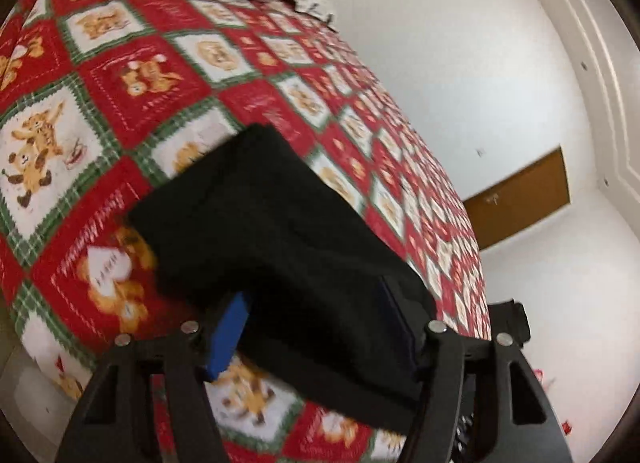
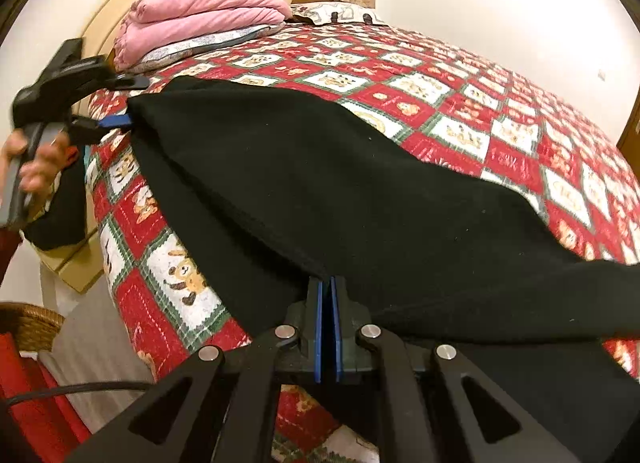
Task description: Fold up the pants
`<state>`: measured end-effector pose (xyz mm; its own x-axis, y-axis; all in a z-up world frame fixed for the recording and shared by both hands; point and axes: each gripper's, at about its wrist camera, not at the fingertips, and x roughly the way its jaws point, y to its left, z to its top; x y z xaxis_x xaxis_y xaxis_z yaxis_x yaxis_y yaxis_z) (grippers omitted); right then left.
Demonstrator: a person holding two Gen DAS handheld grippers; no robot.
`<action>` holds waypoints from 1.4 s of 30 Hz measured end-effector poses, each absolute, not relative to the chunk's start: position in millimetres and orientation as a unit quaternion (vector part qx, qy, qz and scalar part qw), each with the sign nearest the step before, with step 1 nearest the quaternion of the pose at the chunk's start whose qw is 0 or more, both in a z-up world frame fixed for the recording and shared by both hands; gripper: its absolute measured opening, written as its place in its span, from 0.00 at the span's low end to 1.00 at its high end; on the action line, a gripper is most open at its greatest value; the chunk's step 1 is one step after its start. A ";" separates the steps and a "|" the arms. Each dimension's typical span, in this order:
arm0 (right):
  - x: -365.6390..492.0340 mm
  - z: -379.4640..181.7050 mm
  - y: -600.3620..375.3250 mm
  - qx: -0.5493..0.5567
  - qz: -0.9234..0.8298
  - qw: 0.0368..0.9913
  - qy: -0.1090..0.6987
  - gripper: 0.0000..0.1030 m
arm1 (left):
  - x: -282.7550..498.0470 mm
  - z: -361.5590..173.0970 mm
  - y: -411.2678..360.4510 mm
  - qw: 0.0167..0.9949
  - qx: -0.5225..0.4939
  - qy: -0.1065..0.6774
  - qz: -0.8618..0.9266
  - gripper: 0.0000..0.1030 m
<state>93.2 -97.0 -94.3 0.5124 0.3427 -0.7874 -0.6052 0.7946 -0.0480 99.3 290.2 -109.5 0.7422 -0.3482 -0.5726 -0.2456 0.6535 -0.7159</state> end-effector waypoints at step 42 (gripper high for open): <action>112.9 -62.9 -209.6 0.262 0.192 0.850 0.414 0.73 | 113.4 -95.2 284.9 0.890 -0.308 0.335 0.026 0.66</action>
